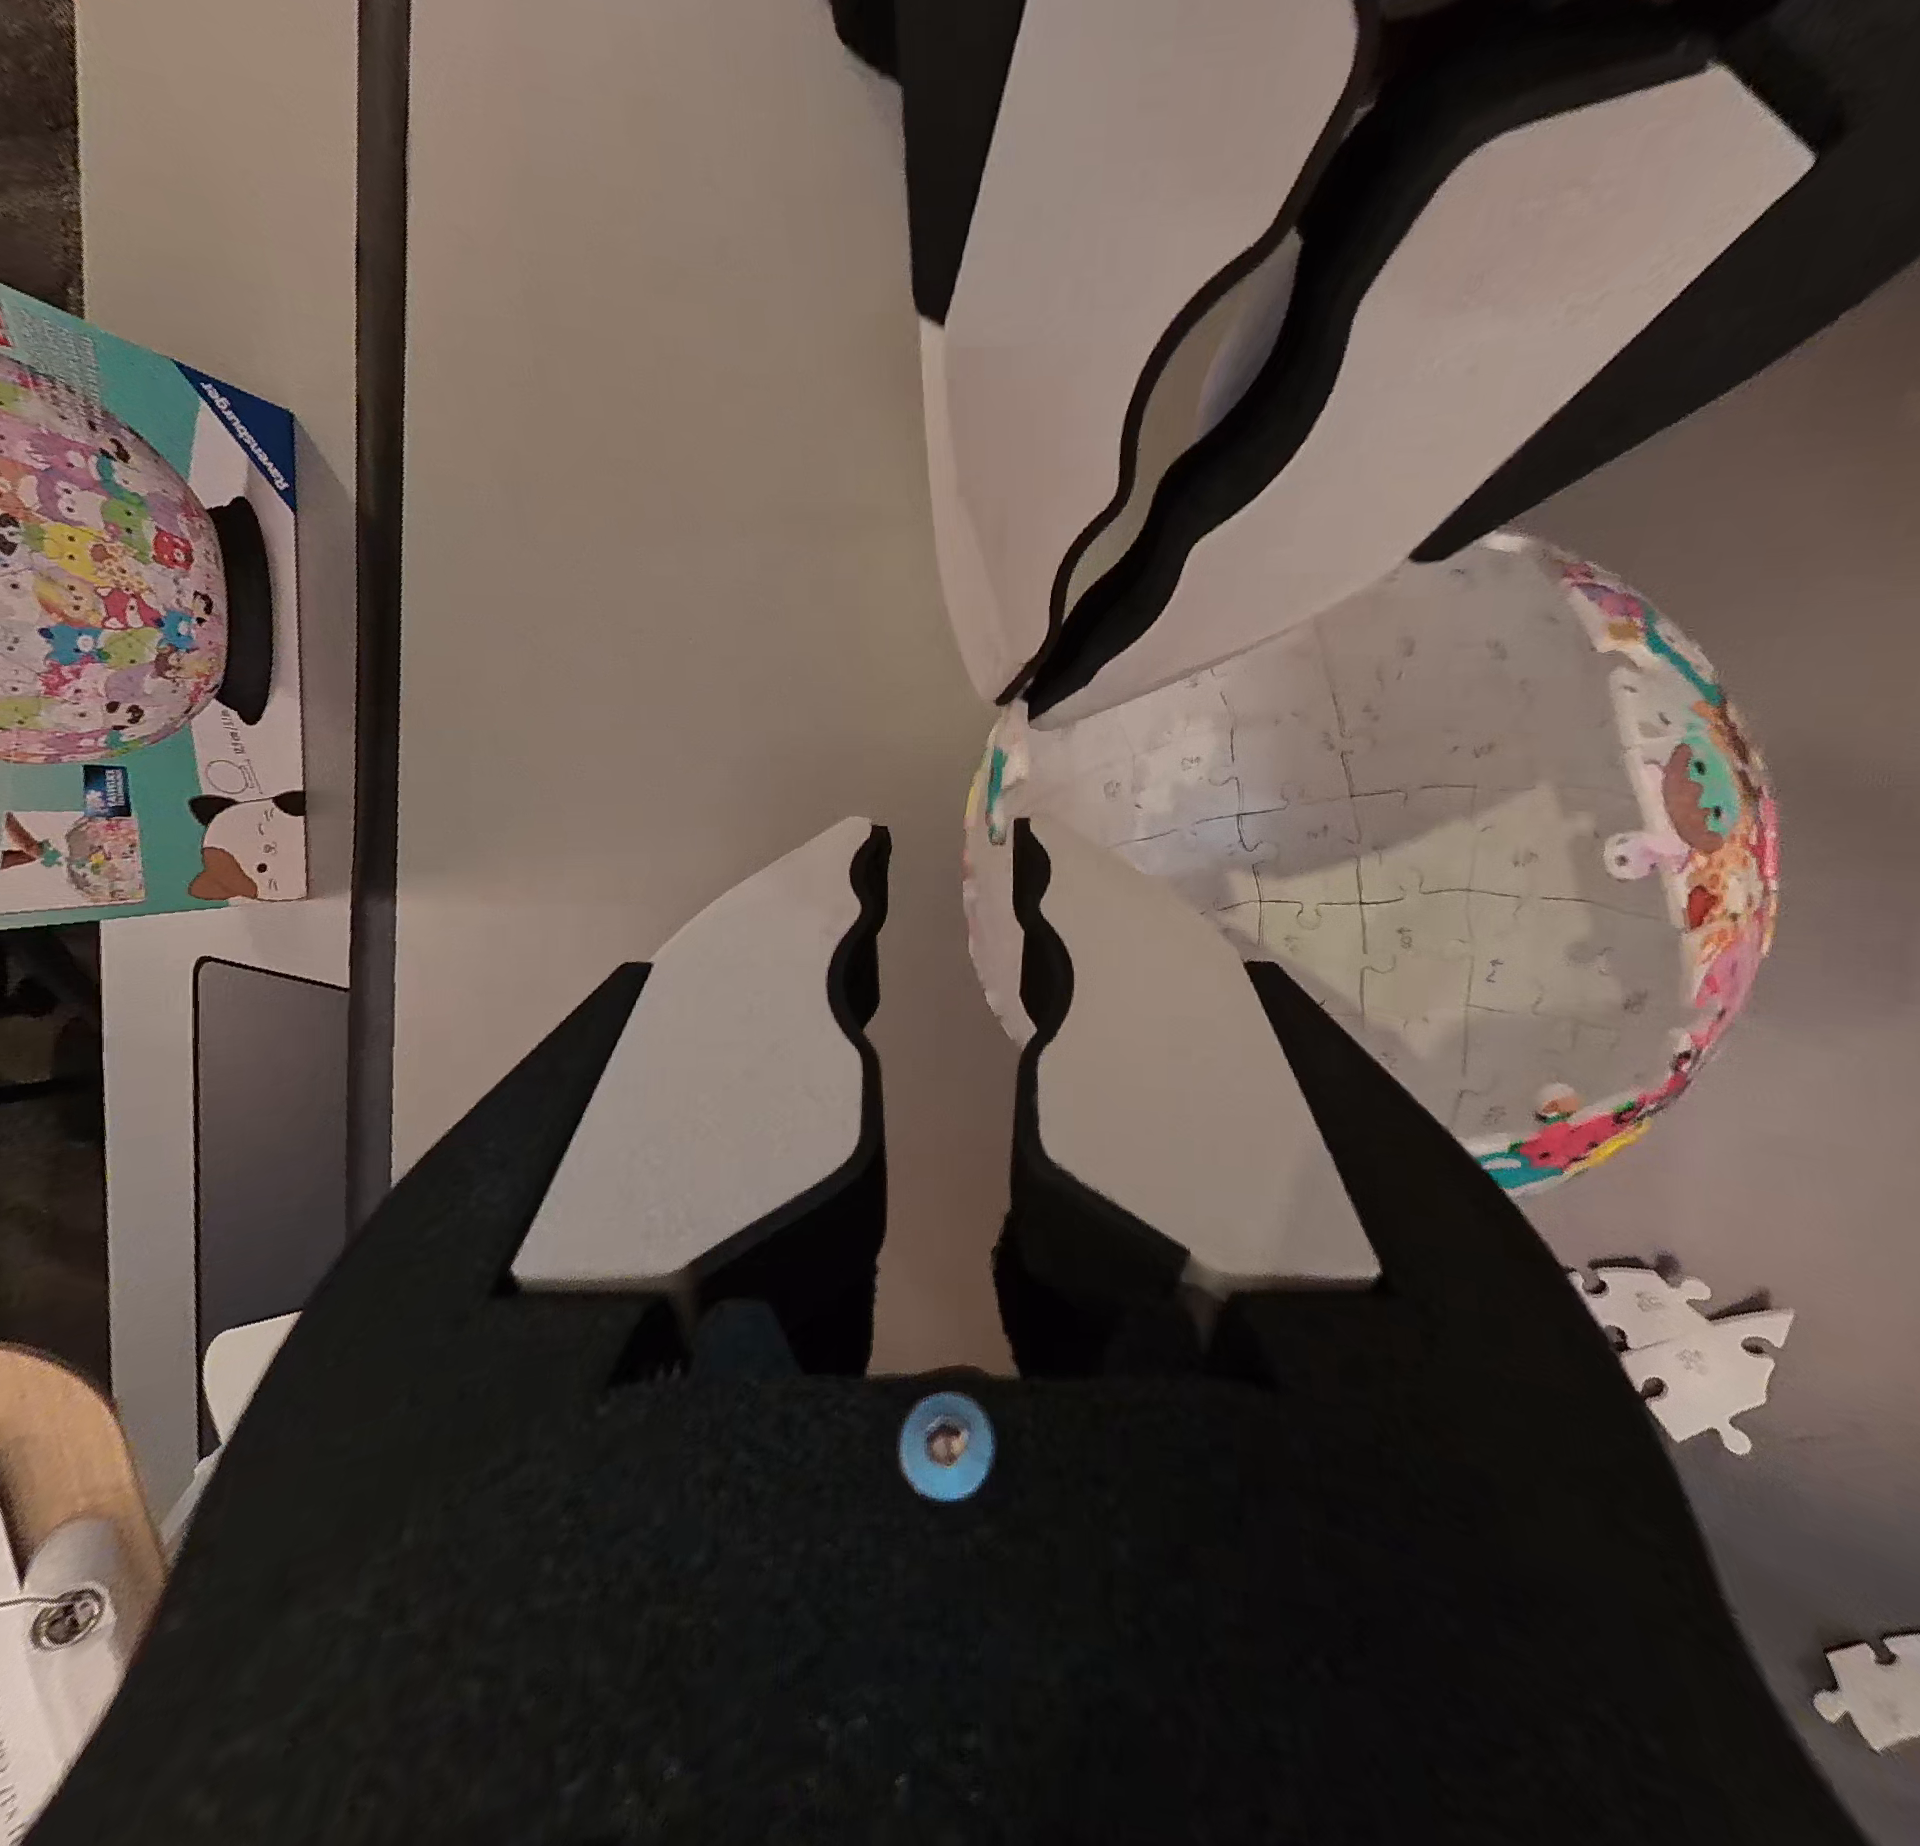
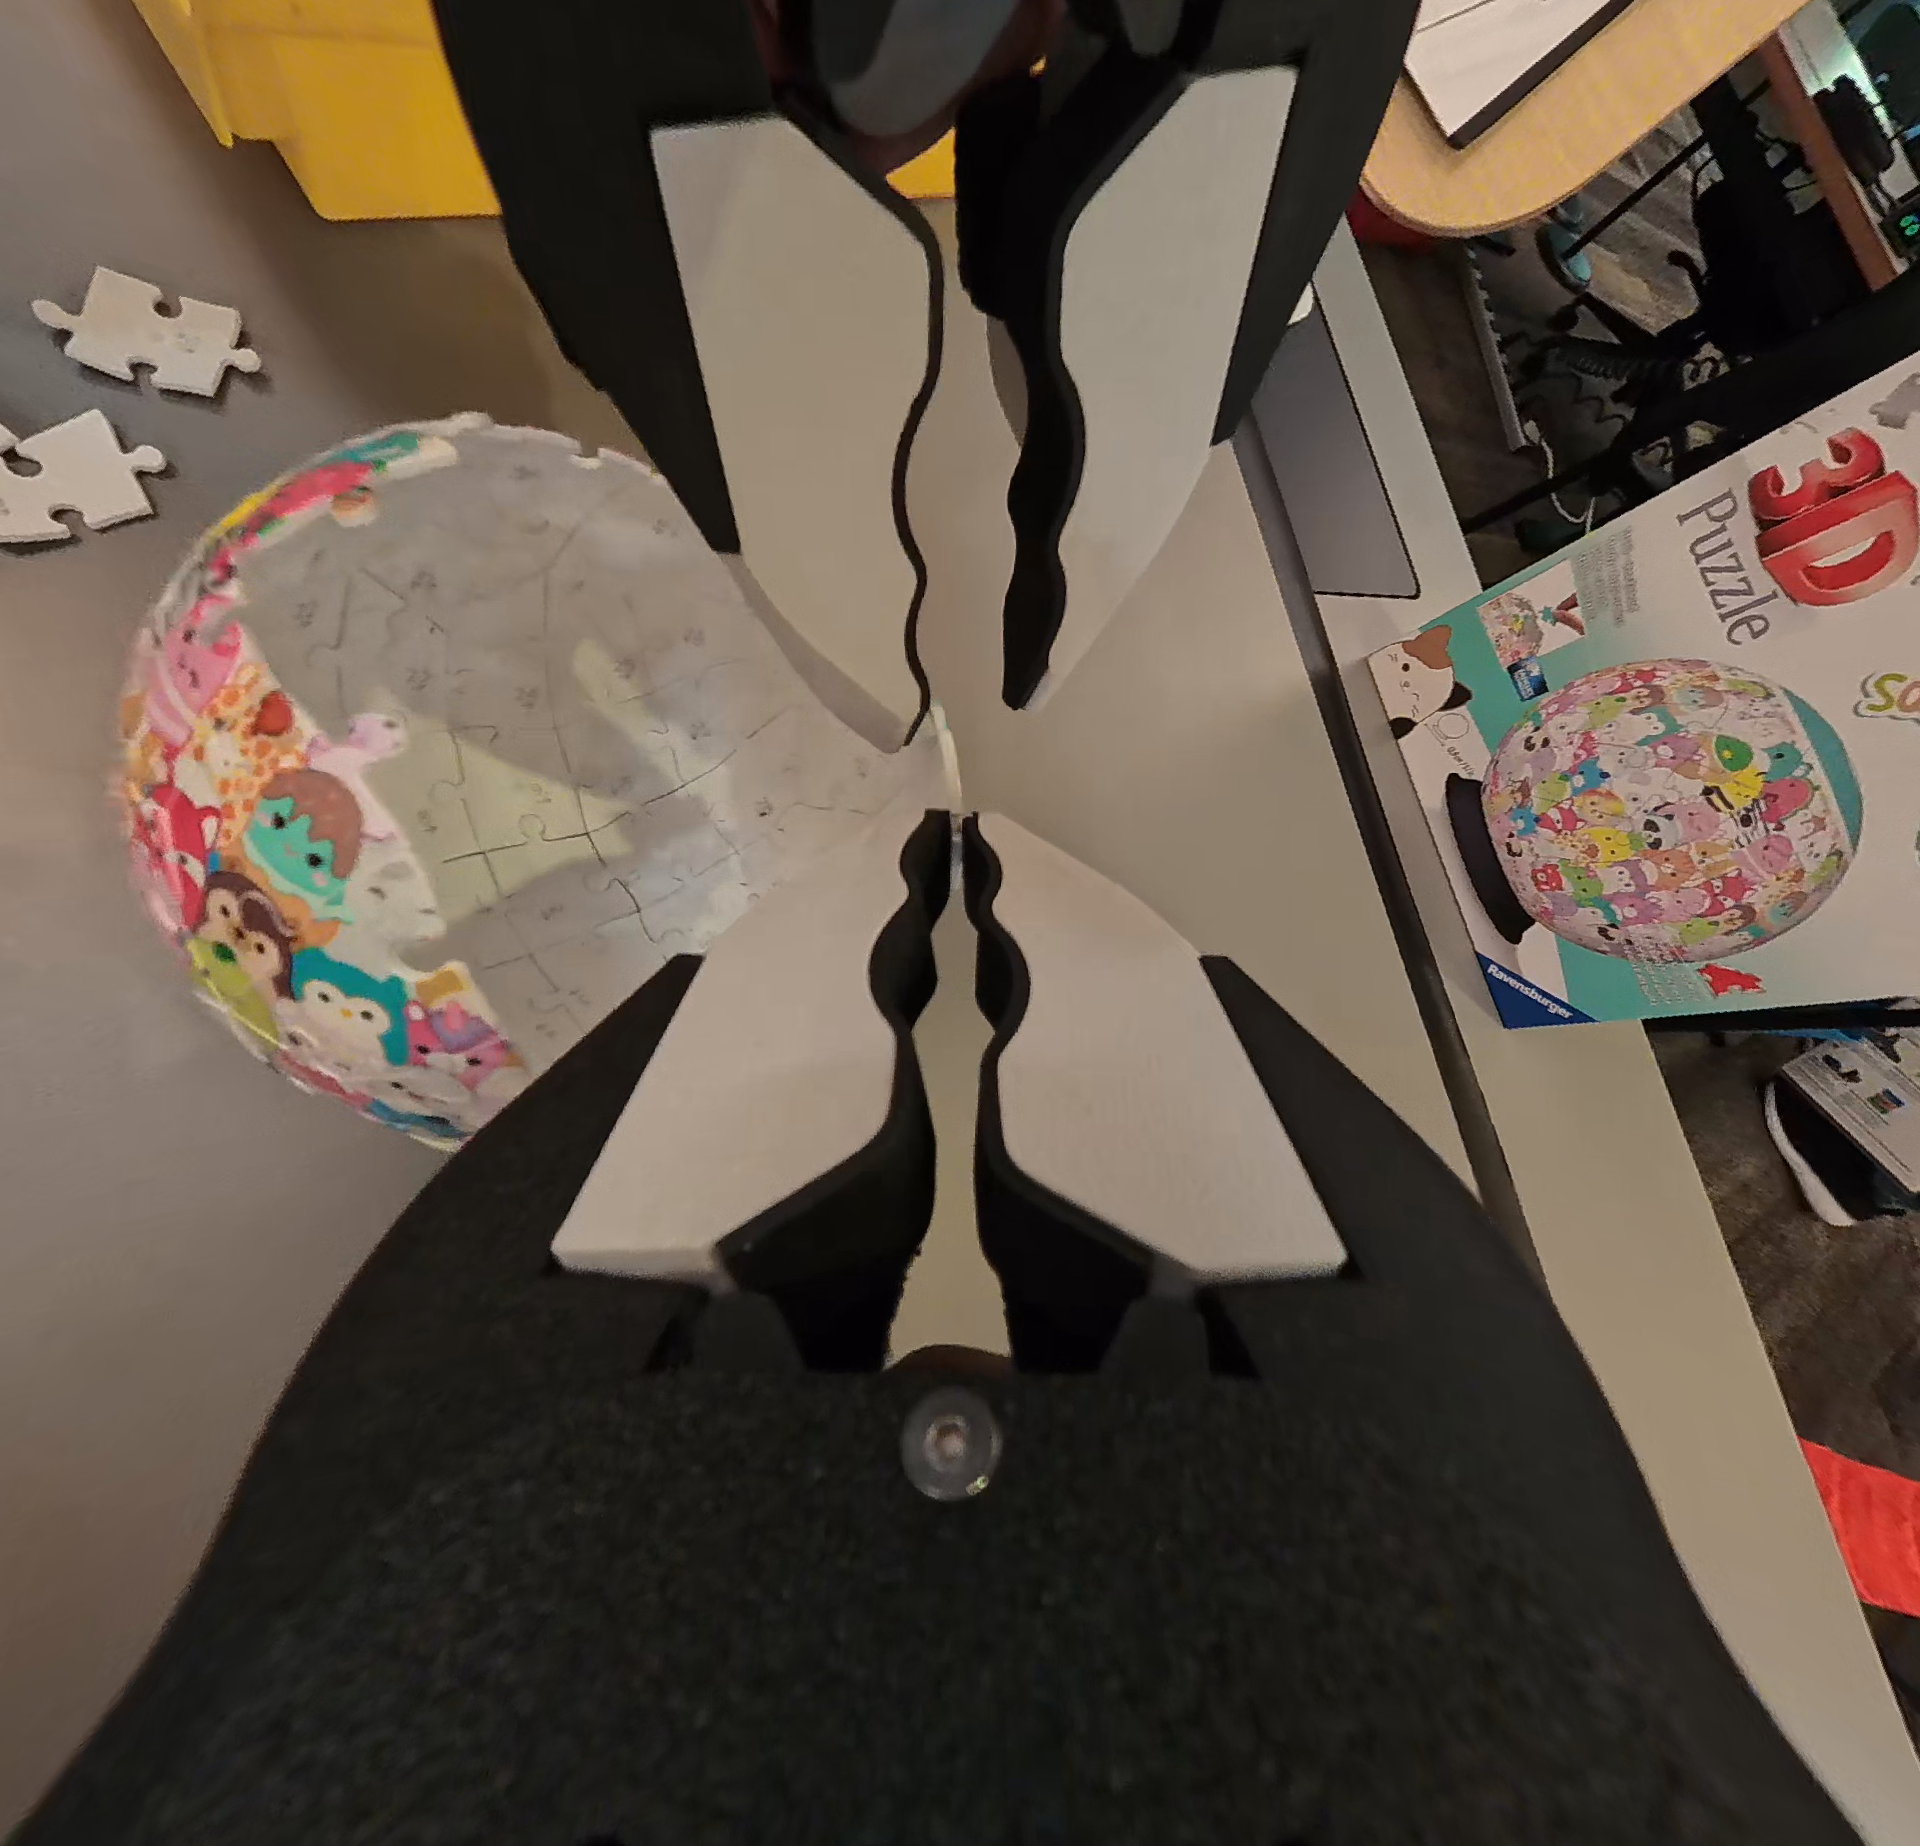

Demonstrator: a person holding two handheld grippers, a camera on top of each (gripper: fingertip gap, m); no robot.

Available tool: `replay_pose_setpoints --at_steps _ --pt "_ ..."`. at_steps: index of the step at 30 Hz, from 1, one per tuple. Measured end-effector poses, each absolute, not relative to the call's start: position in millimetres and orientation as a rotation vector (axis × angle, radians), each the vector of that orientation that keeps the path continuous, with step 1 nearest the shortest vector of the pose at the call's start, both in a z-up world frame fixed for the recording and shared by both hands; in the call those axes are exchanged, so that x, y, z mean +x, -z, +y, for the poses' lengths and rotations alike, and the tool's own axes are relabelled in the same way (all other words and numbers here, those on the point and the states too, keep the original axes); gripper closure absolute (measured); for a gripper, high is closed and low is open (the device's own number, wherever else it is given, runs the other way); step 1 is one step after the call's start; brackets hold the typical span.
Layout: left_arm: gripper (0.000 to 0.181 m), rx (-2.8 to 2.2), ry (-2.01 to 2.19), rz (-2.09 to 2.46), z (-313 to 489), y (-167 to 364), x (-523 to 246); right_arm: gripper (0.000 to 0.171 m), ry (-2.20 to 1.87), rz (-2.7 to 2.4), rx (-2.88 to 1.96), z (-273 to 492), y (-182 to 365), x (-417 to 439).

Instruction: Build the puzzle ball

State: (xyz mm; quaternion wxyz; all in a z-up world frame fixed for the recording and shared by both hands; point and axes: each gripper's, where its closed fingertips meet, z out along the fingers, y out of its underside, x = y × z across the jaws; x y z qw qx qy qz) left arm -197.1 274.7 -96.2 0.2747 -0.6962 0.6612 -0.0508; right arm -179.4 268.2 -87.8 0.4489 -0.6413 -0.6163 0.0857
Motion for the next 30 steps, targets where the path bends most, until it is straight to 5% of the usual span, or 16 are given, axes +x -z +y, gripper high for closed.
replay_pose_setpoints --at_steps 30 --pt "0.158 -1.909 0.307 1.751 269.4 90.1 -190.5 0.169 -0.231 -1.531 -1.565 267.6 87.4 -179.8"
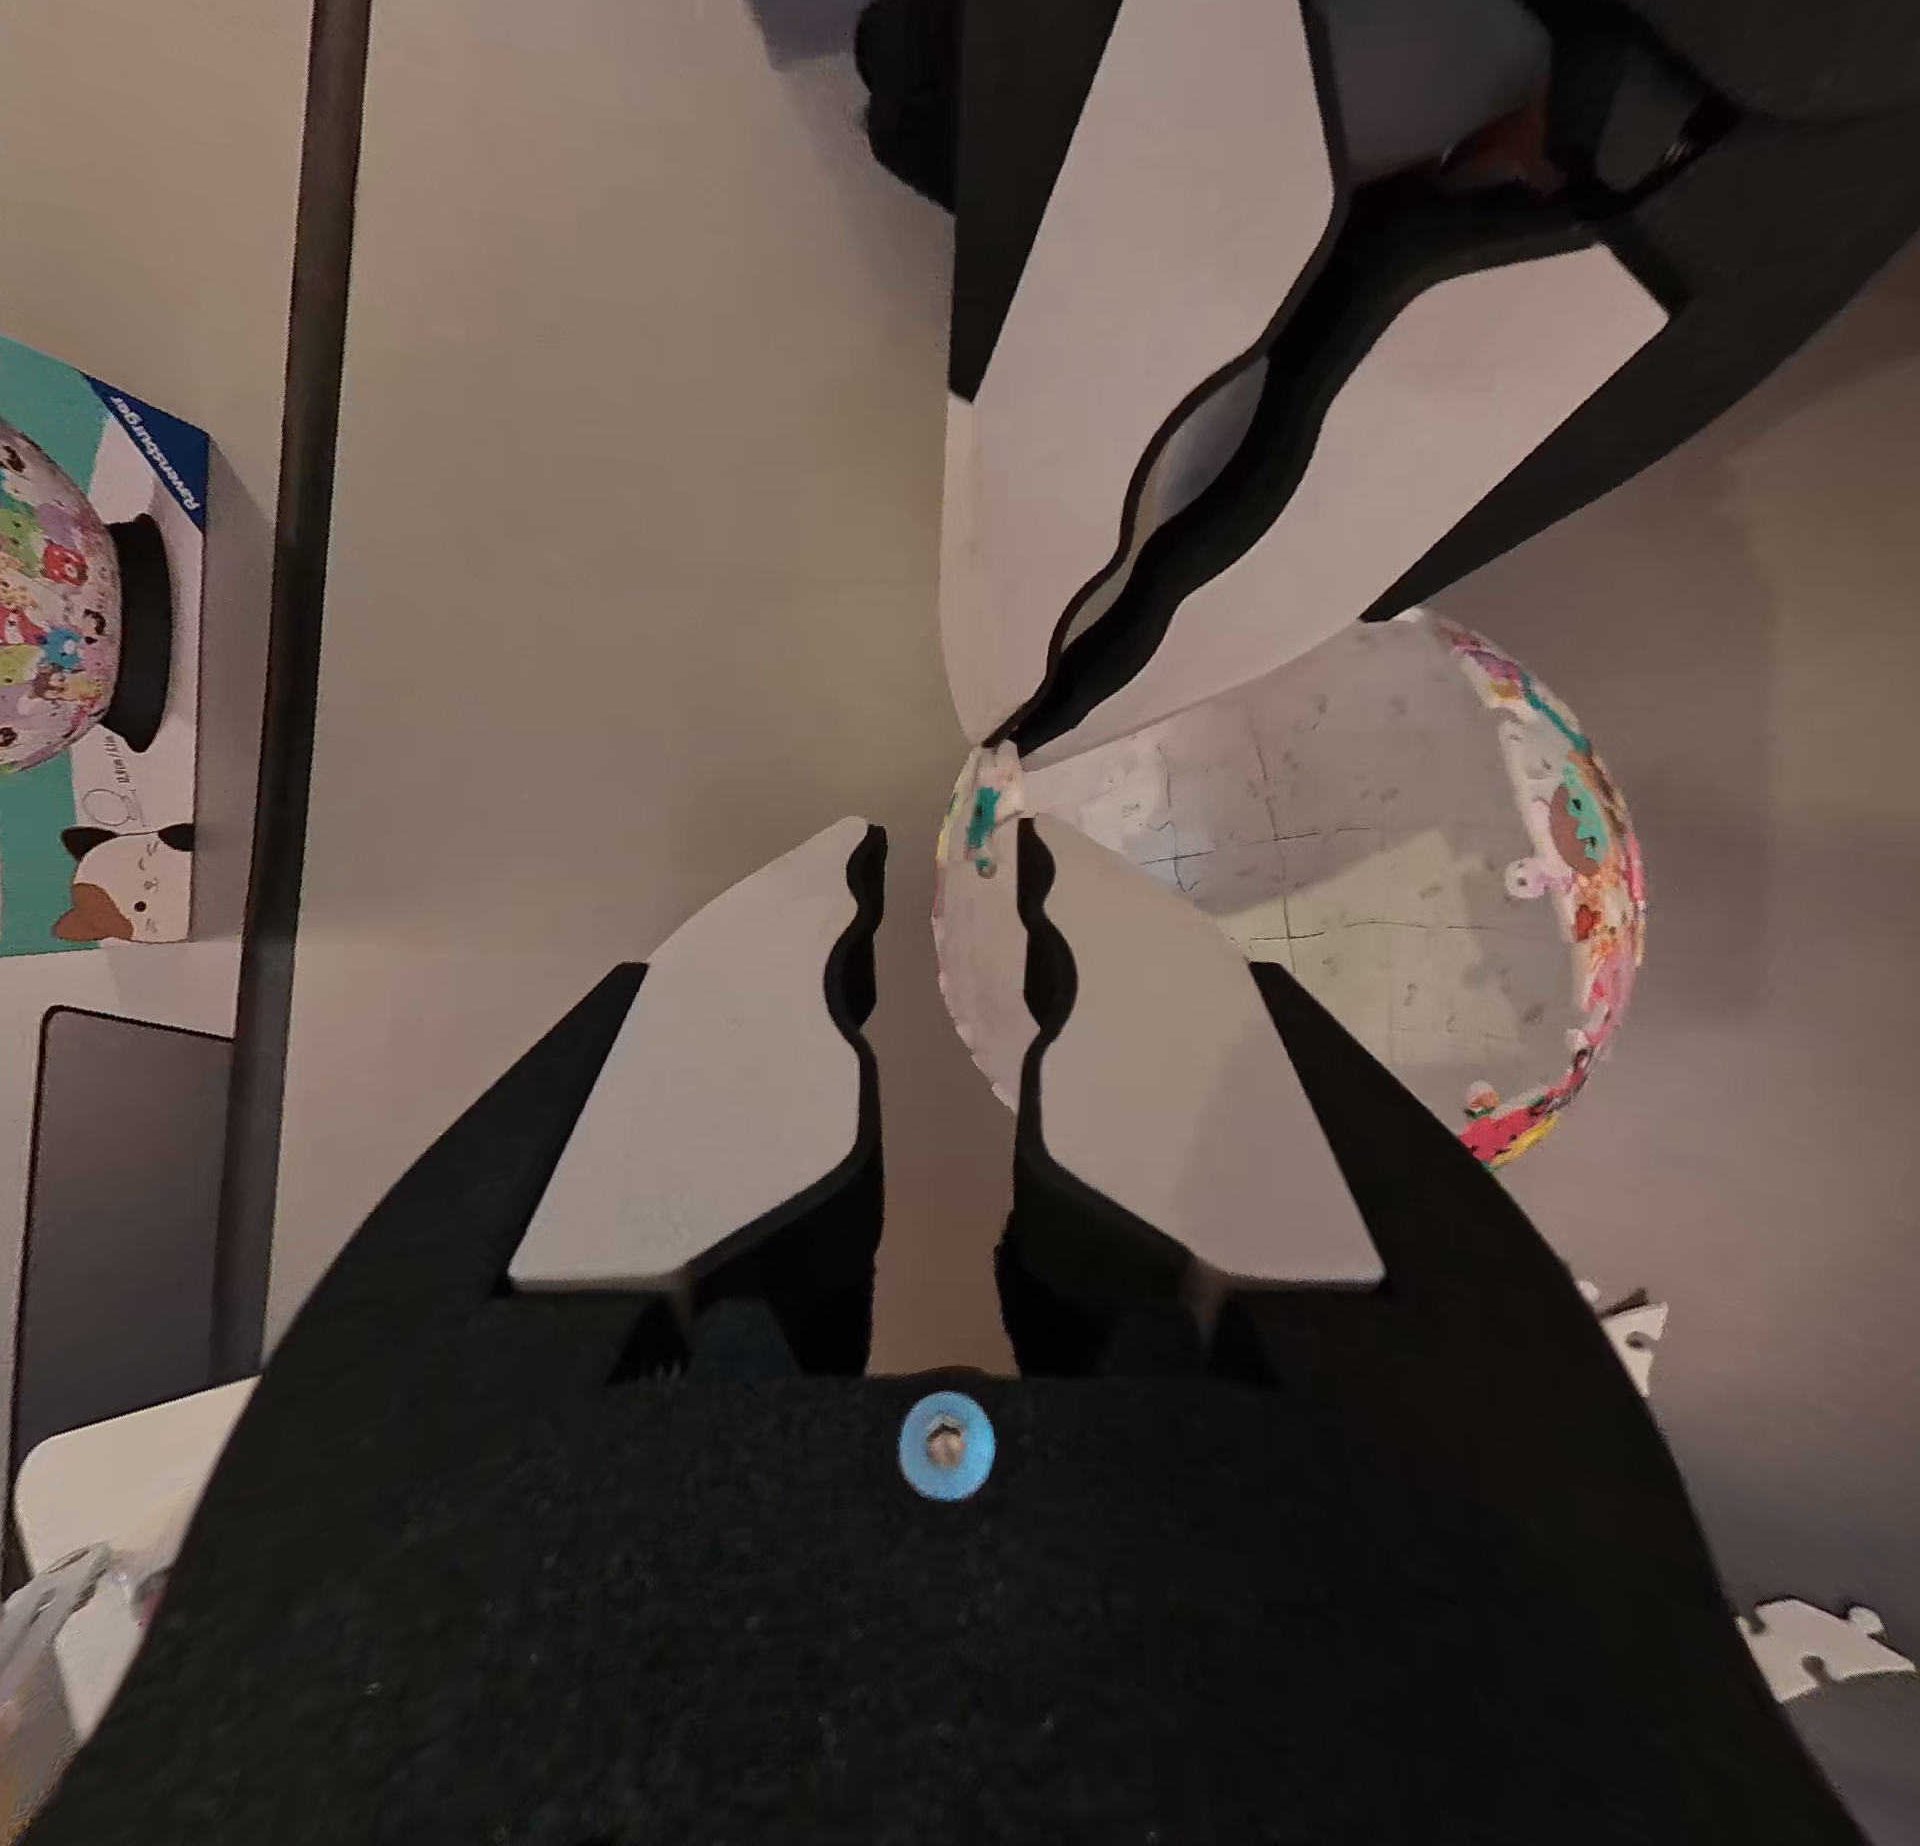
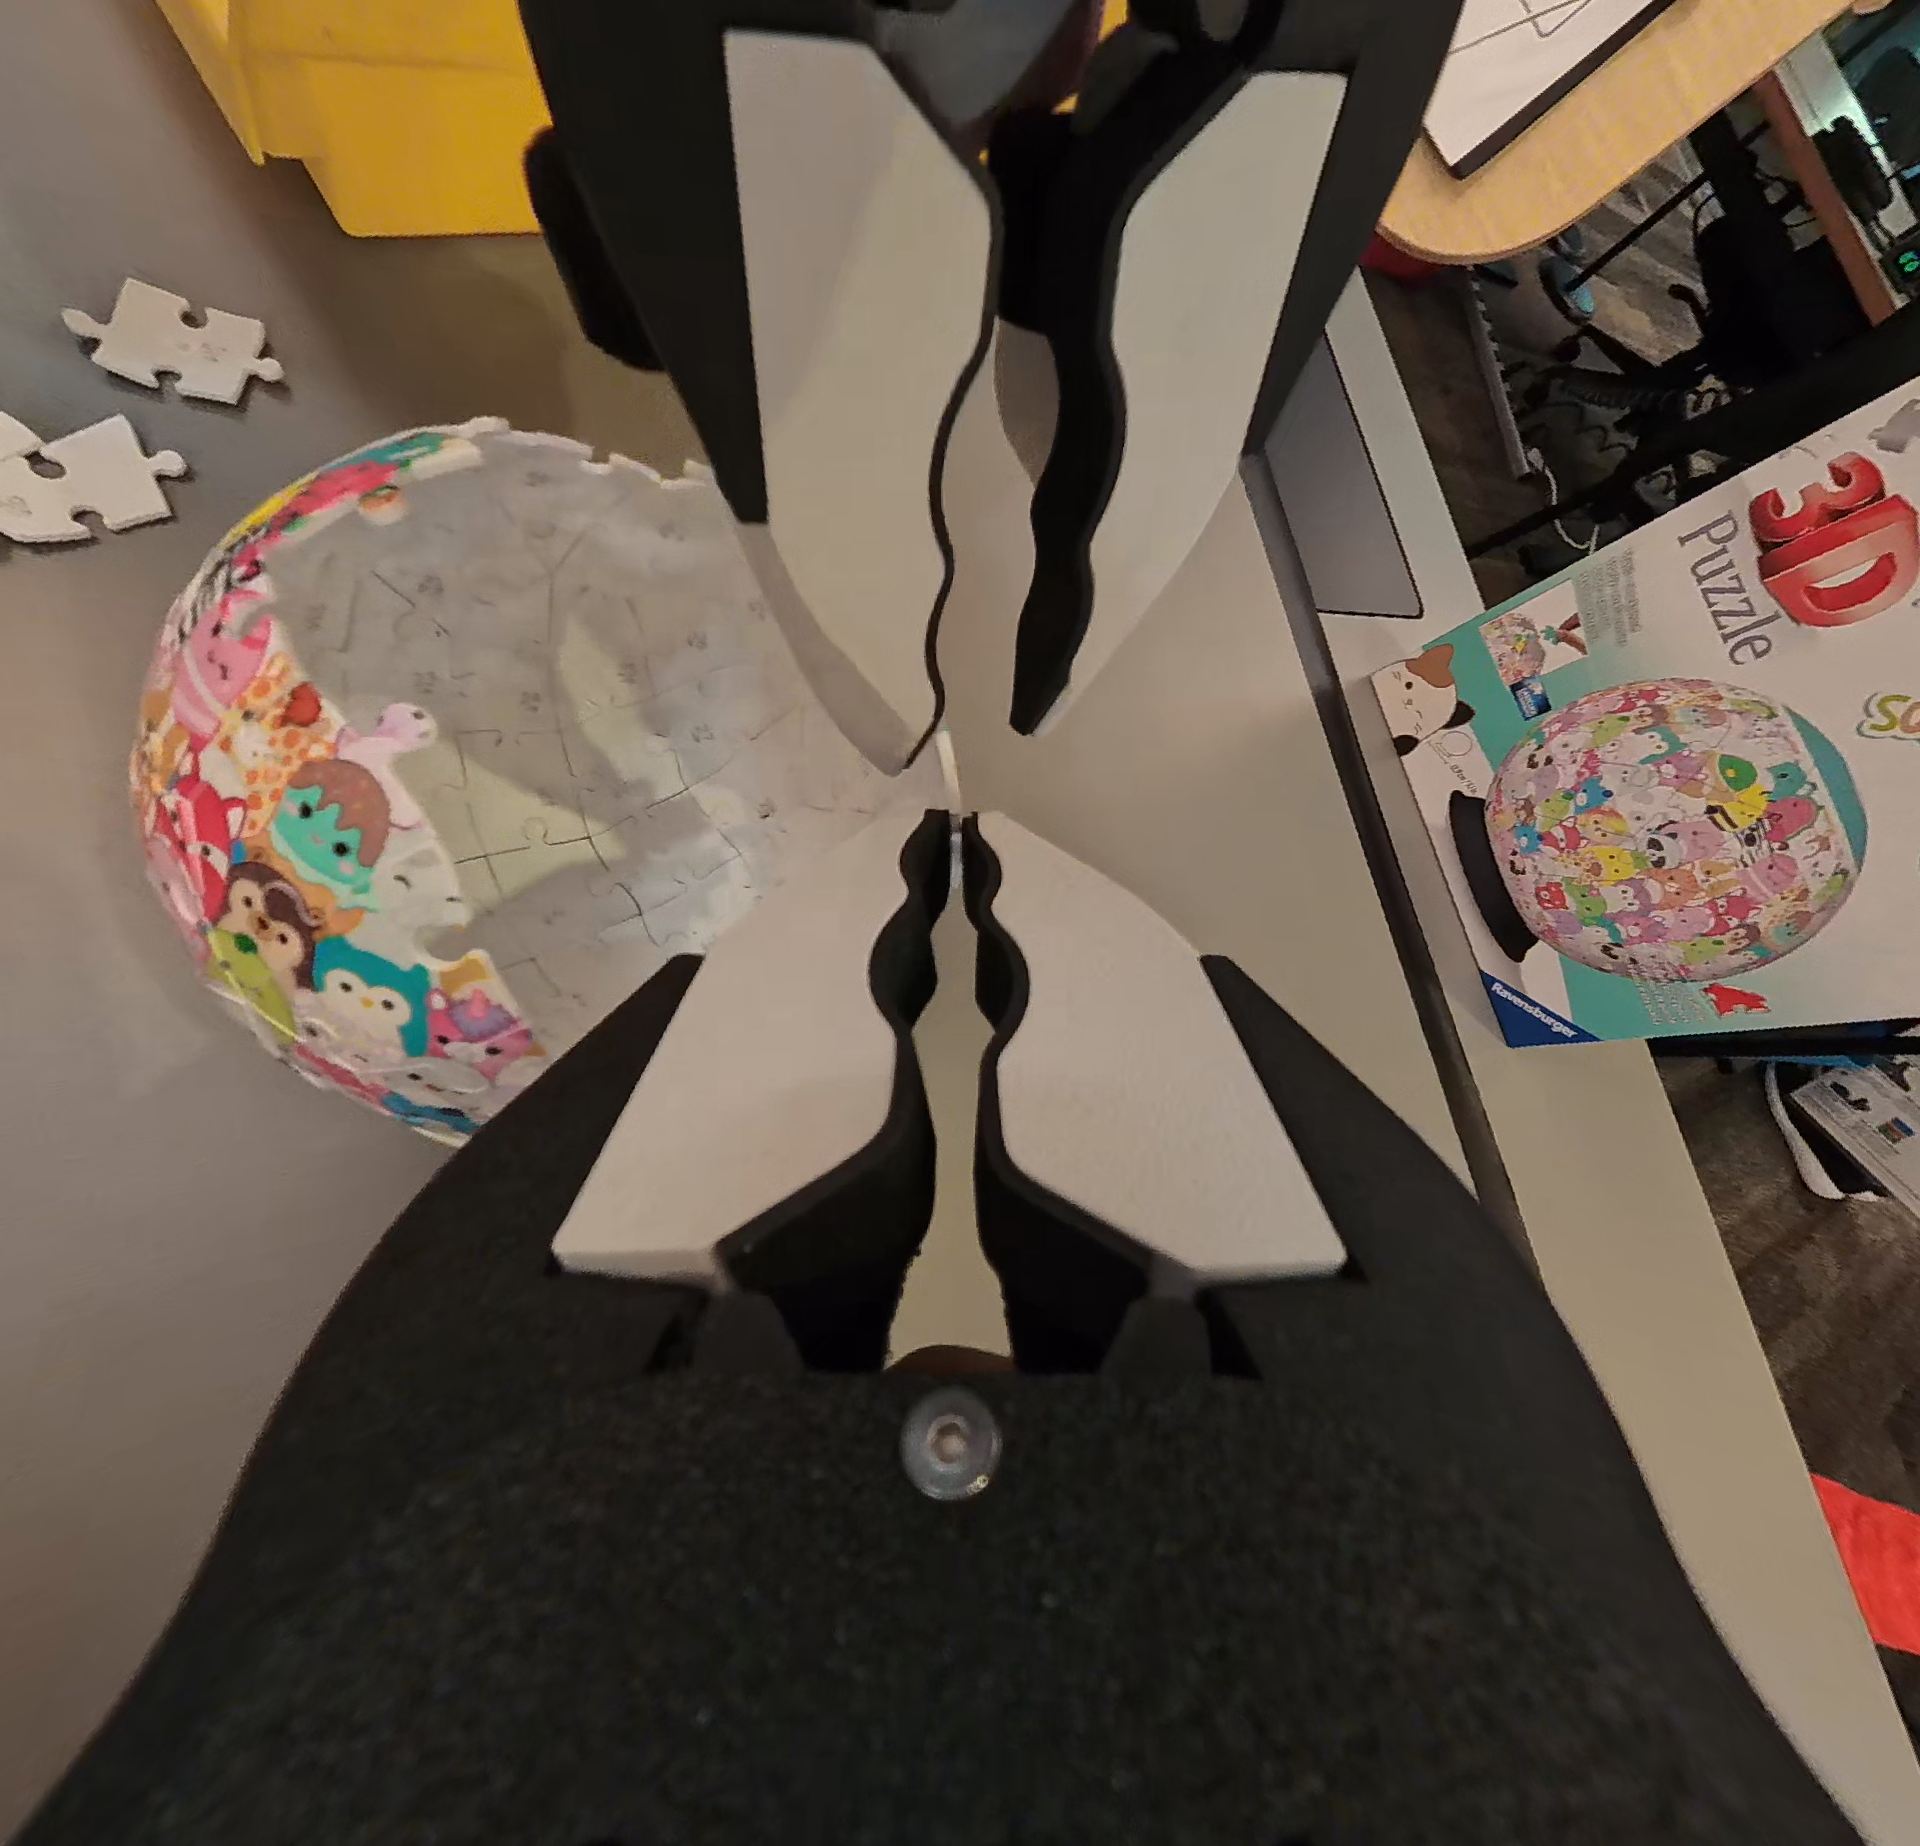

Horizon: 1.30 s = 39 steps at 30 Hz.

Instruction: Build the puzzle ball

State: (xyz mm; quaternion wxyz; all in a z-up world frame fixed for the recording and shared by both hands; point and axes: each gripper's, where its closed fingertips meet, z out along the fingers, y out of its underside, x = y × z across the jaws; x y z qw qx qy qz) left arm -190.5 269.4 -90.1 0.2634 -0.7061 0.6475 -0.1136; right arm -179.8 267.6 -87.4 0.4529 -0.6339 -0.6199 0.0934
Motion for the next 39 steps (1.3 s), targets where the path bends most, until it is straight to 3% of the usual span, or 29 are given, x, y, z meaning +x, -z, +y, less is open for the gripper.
replay_pose_setpoints --at_steps 29,39 --pt "0.169 -1.951 0.160 1.835 272.7 110.1 -190.1 0.169 -0.206 -1.525 -1.544 271.8 91.0 -180.8" --pt "0.161 -1.950 0.184 1.782 273.5 96.6 -197.8 0.169 -0.265 -1.474 -1.538 271.2 79.4 -180.1"
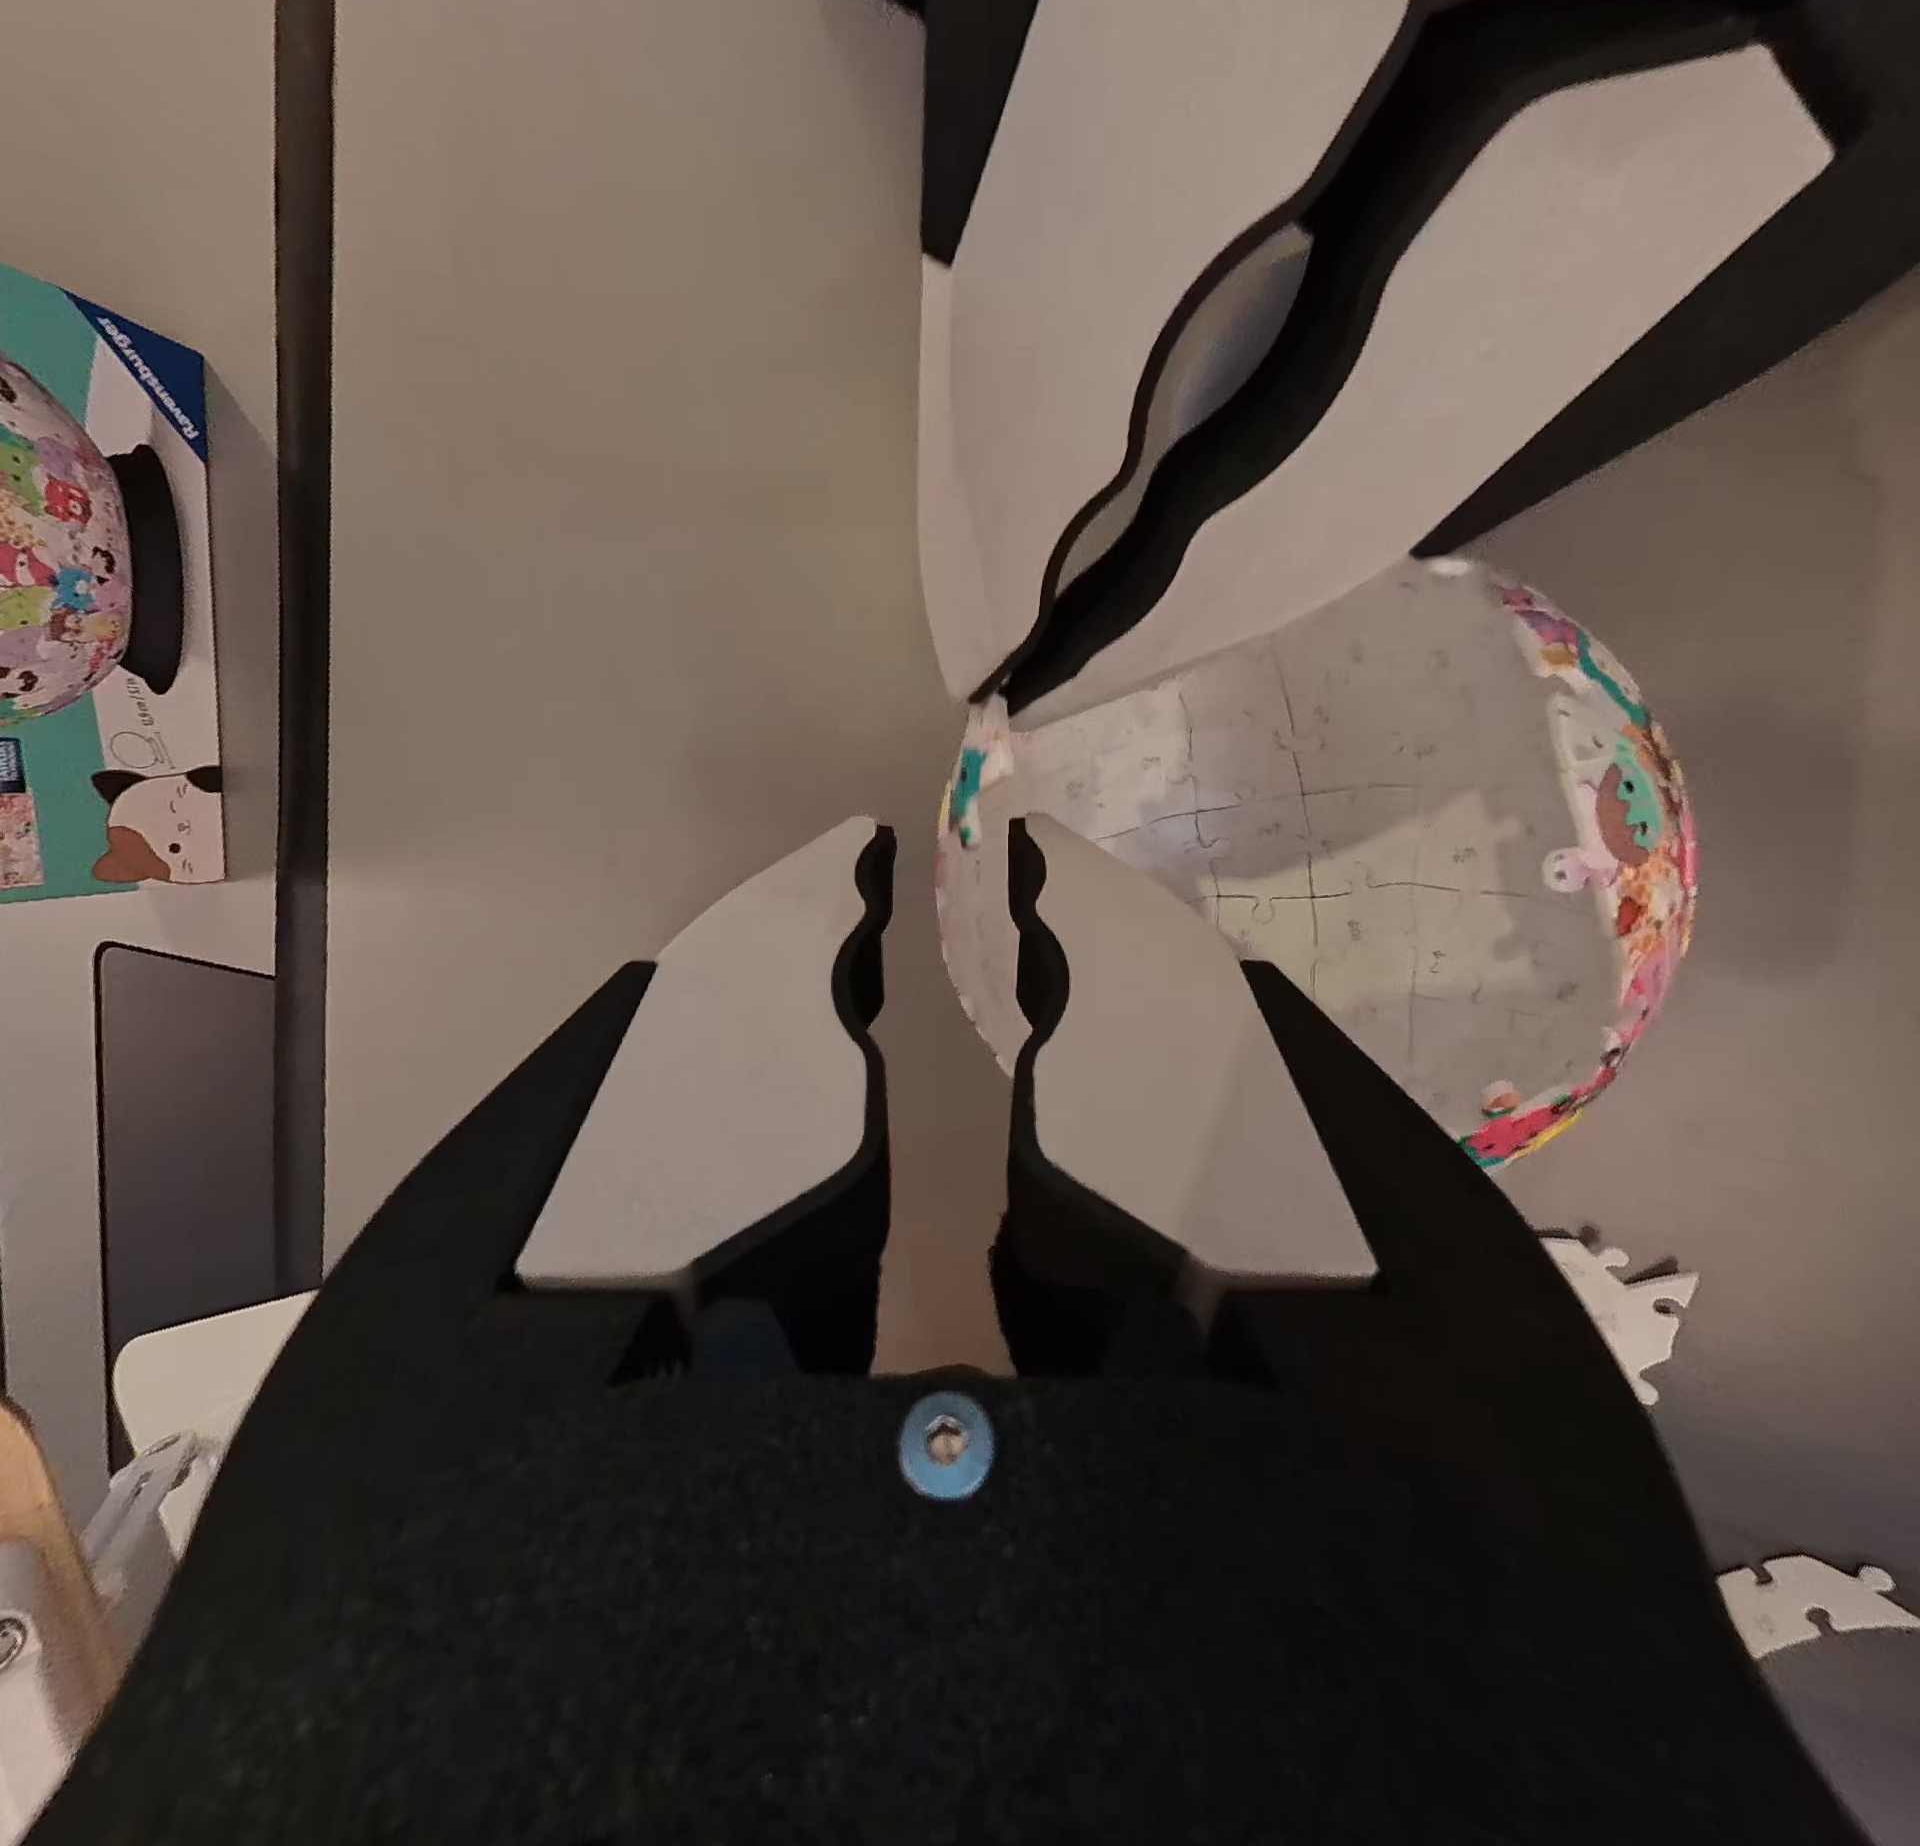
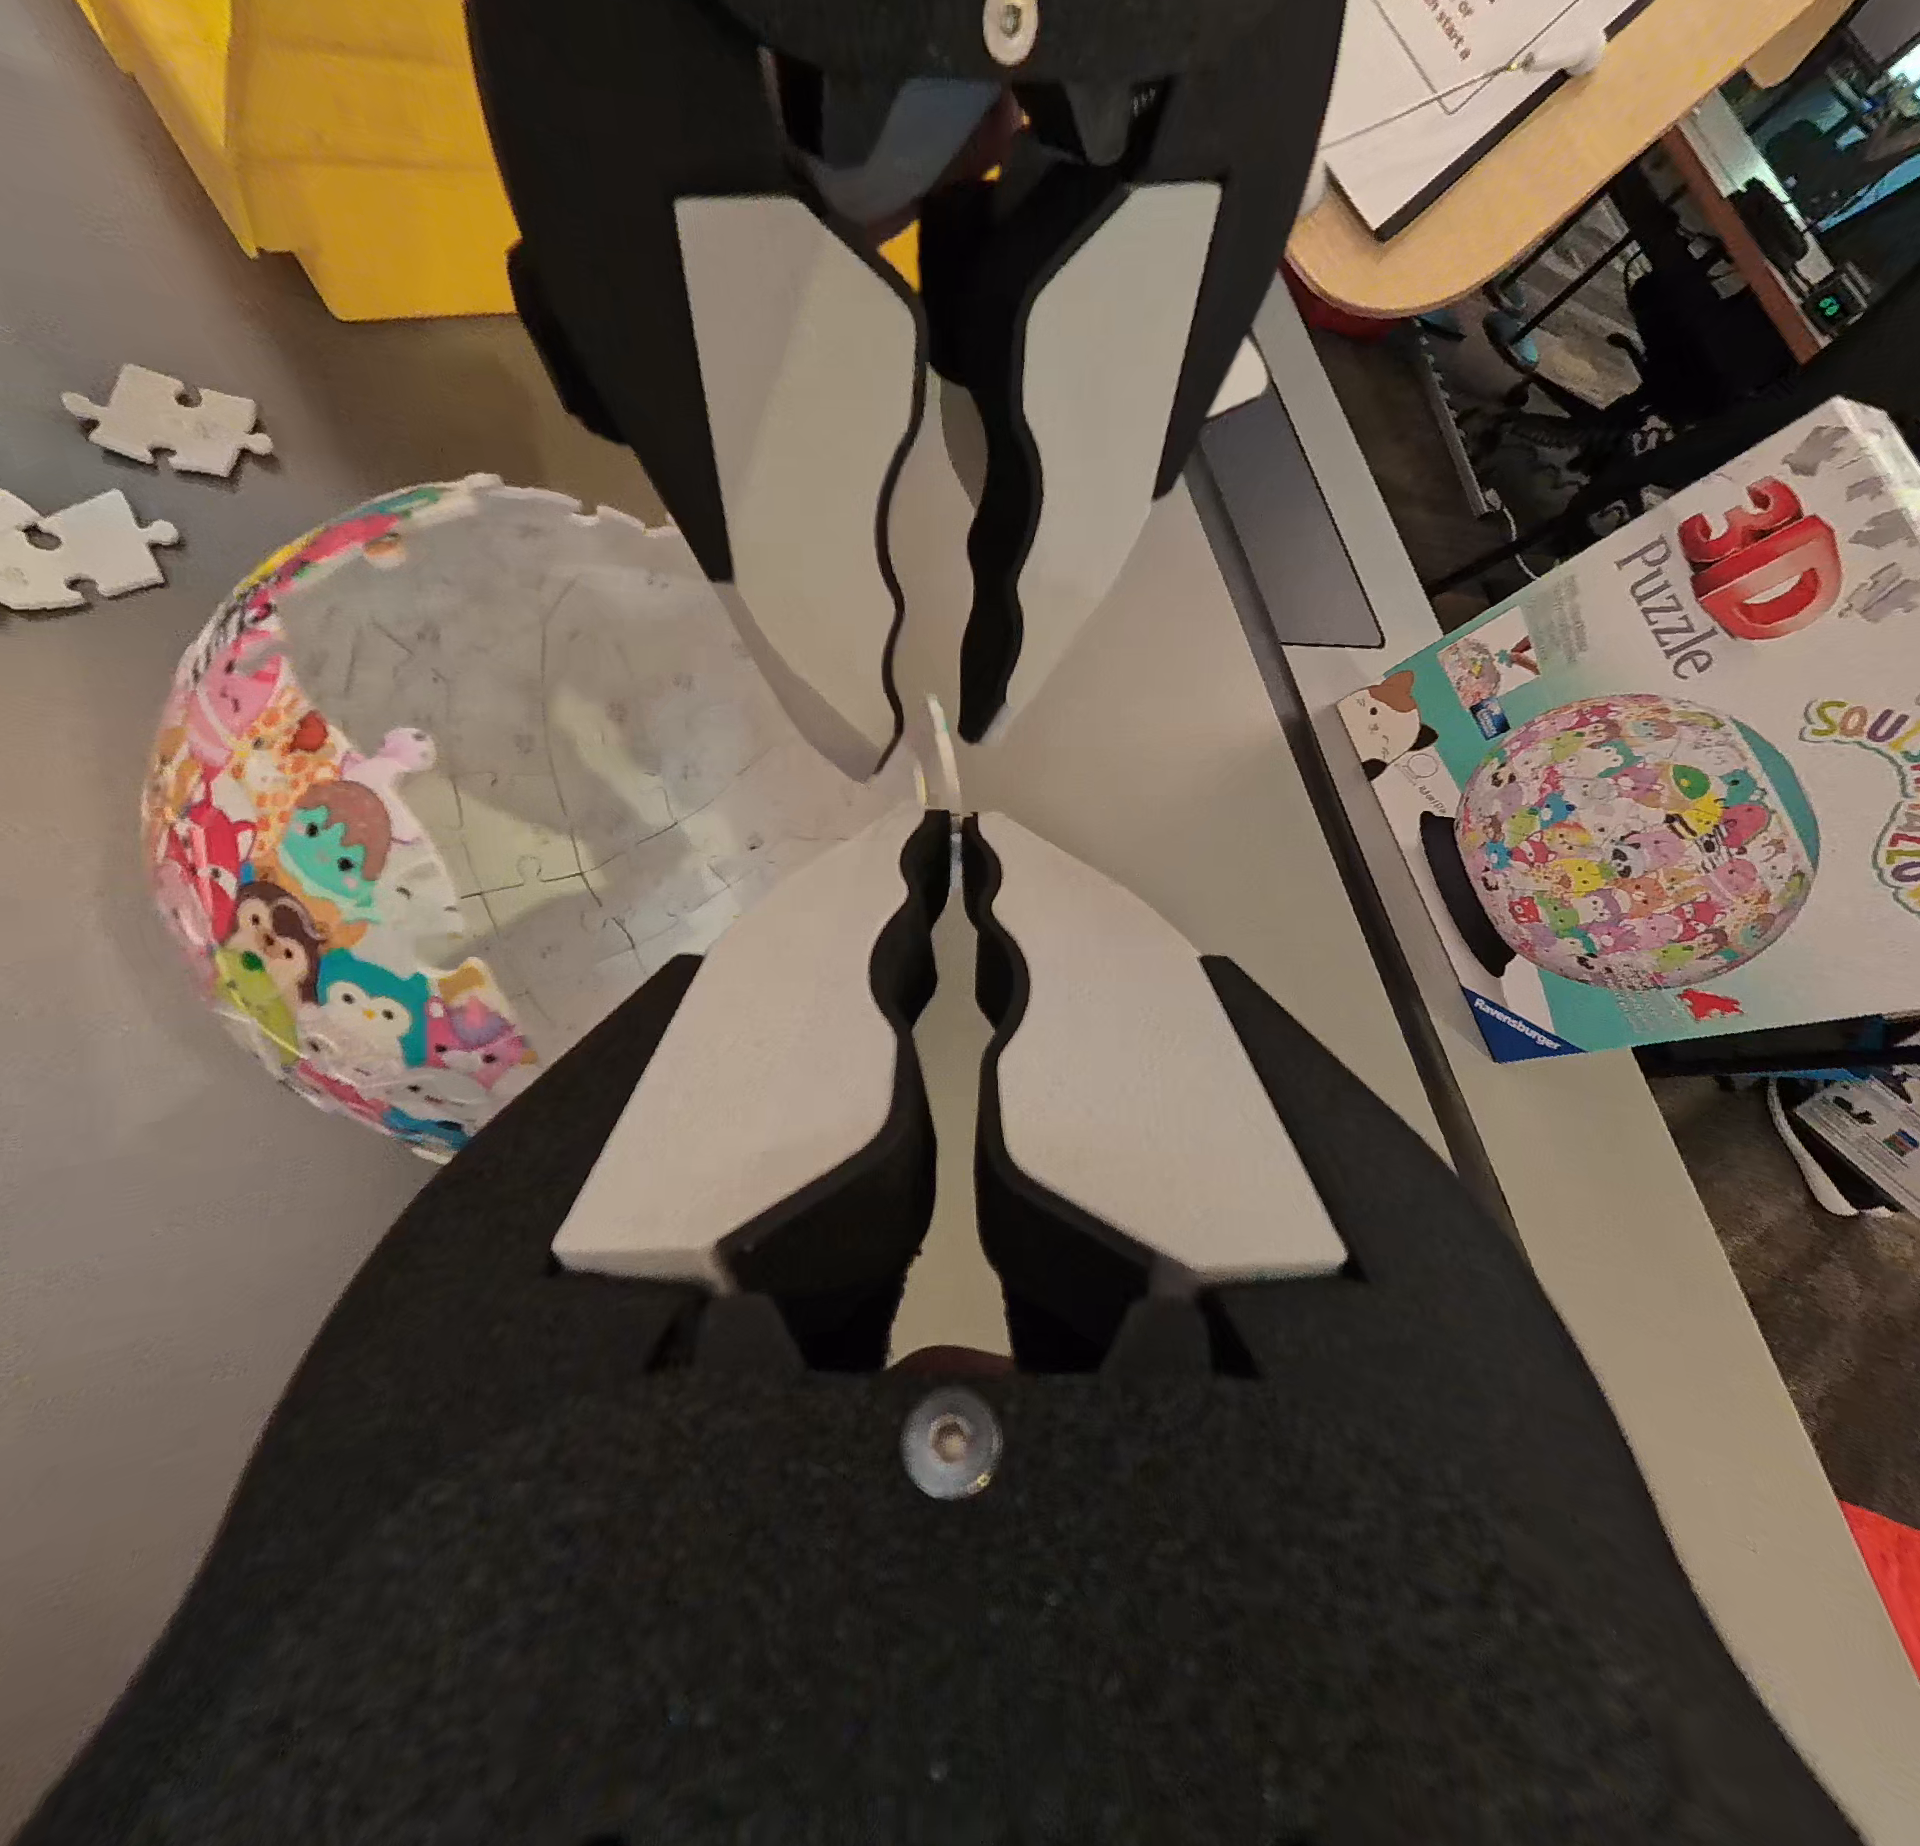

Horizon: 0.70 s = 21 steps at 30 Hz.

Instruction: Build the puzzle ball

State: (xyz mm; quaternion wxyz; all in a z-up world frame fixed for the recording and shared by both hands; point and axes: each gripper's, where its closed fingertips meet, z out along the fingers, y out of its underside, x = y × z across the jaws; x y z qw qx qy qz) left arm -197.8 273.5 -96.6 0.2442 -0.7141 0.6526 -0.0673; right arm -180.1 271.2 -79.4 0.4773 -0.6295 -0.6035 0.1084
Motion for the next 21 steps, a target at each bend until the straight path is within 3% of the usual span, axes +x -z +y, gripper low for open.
replay_pose_setpoints --at_steps 21 --pt "0.165 -1.912 0.071 1.845 275.8 110.3 -189.3 0.169 -0.216 -1.506 -1.548 274.2 88.9 -179.9"
